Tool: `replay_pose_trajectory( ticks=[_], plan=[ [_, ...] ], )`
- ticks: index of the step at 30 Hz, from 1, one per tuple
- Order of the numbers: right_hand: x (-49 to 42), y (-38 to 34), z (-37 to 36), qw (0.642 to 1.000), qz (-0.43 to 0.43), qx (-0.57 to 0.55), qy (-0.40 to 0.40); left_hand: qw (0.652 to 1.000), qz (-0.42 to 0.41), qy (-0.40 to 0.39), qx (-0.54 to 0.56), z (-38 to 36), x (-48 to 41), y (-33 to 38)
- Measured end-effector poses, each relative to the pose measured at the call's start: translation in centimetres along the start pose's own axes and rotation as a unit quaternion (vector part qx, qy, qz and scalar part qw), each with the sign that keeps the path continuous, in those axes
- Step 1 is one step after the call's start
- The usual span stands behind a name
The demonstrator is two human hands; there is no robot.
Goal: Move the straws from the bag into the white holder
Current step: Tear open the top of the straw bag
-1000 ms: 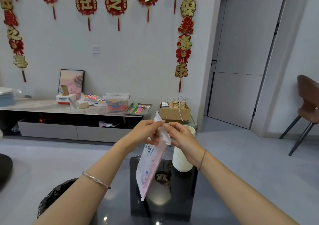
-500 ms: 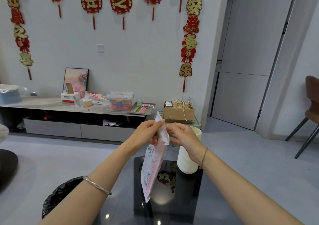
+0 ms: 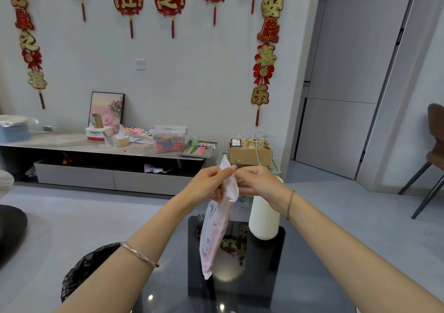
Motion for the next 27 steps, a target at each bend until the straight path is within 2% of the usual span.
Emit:
replay_pose_trajectory(
  ticks=[8,20,27],
  plan=[
    [0.0,0.3,-0.7,1.0,0.016,0.001,-0.016,0.999,-0.037,0.004,-0.016,0.2,0.4,0.5],
    [-0.1,0.5,-2.1,0.997,0.072,-0.001,-0.003,0.993,-0.088,0.056,-0.046,0.6,1.0,-0.4],
    [-0.6,0.6,-2.0,0.987,0.088,0.114,0.065,0.985,-0.094,0.043,-0.137,0.5,0.8,0.1]
  ],
)
Point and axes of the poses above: each hand's wrist, its own x-axis away from the middle knuckle, its own z-axis out of the back of the hand, y = z × x, the point moved 5 cm from there along -x, towards the middle knuckle, and after that the axes turned 12 degrees about -z, right-handed, at the moved point
